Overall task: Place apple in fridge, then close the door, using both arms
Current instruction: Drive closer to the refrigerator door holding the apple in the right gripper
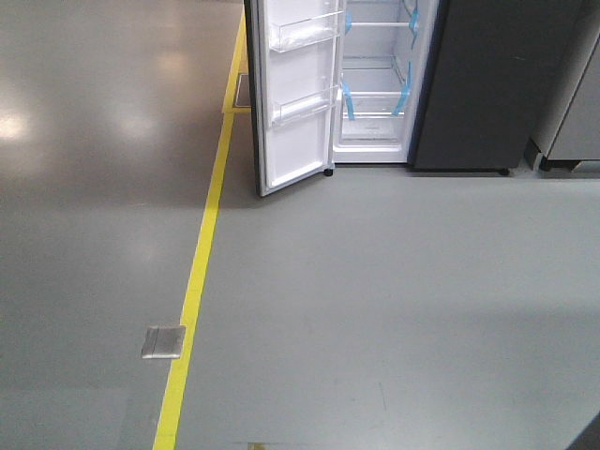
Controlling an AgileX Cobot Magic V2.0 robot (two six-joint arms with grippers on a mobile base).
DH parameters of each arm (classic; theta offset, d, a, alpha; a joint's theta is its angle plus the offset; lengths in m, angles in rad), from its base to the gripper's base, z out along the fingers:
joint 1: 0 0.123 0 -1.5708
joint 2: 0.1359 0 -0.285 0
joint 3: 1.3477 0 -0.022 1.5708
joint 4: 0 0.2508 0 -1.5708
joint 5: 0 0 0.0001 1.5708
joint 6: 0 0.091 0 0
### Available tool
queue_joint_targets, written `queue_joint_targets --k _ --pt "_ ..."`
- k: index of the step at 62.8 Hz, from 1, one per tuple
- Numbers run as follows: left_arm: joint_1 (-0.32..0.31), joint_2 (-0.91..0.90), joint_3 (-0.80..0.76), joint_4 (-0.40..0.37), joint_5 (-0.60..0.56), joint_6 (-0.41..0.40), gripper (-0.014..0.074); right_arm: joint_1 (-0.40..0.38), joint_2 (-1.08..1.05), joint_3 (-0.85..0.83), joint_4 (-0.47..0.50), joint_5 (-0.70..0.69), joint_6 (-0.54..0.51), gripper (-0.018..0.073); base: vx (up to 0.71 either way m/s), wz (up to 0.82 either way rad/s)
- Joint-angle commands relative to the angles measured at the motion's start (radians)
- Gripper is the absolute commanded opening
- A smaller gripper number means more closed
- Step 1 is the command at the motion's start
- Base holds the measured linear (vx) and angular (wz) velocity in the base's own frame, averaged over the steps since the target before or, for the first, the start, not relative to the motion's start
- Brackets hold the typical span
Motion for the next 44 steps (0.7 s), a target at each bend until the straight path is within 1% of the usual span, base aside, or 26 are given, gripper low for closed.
queue_joint_targets --k 1,44 --pt "0.000 0.010 0.021 -0.002 -0.072 -0.003 -0.0006 -0.002 0.019 -0.022 0.034 -0.074 -0.004 0.0363 0.34 0.01" --pt "0.000 0.010 0.021 -0.002 -0.072 -0.003 -0.0006 -0.002 0.019 -0.022 0.034 -0.074 -0.004 0.0363 0.34 -0.01"
